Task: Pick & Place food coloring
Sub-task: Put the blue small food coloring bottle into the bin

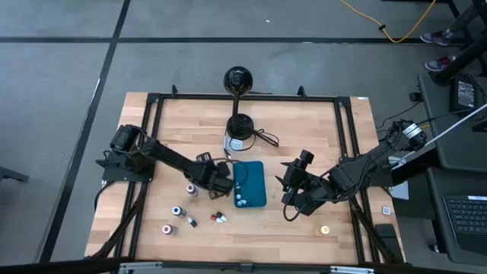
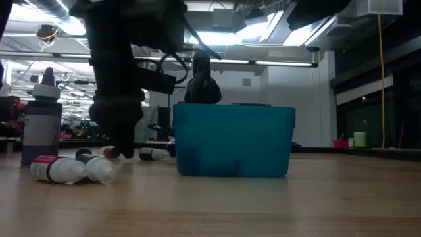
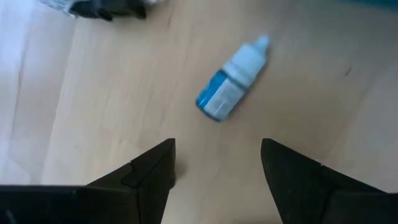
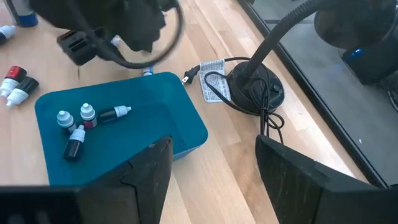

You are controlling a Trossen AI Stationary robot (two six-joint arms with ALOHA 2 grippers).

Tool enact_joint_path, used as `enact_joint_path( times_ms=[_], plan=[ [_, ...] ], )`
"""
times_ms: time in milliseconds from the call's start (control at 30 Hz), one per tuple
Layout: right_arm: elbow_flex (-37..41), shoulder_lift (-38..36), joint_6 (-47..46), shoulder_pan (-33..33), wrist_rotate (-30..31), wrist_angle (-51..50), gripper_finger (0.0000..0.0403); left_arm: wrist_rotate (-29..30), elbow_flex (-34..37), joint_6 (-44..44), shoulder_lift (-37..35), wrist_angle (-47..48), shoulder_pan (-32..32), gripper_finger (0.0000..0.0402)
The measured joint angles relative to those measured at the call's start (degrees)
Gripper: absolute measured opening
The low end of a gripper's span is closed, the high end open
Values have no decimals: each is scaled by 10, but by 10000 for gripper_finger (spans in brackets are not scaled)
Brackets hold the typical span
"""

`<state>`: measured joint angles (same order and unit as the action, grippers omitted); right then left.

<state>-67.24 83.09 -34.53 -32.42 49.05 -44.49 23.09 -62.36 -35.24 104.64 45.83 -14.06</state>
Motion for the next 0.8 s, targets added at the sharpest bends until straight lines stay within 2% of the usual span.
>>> enact_joint_path(
  times_ms=[200,367,600,800],
  plan=[
    [0,0,-4,0,-2,-2,232,-59,-33,113,0,65,27,233],
    [0,0,1,0,-3,-3,232,-74,-75,225,0,111,40,233],
    [0,0,3,0,-12,-4,232,-152,-131,358,0,118,68,233],
    [0,0,7,0,-12,-11,232,-163,-160,432,0,130,87,233]
  ],
)
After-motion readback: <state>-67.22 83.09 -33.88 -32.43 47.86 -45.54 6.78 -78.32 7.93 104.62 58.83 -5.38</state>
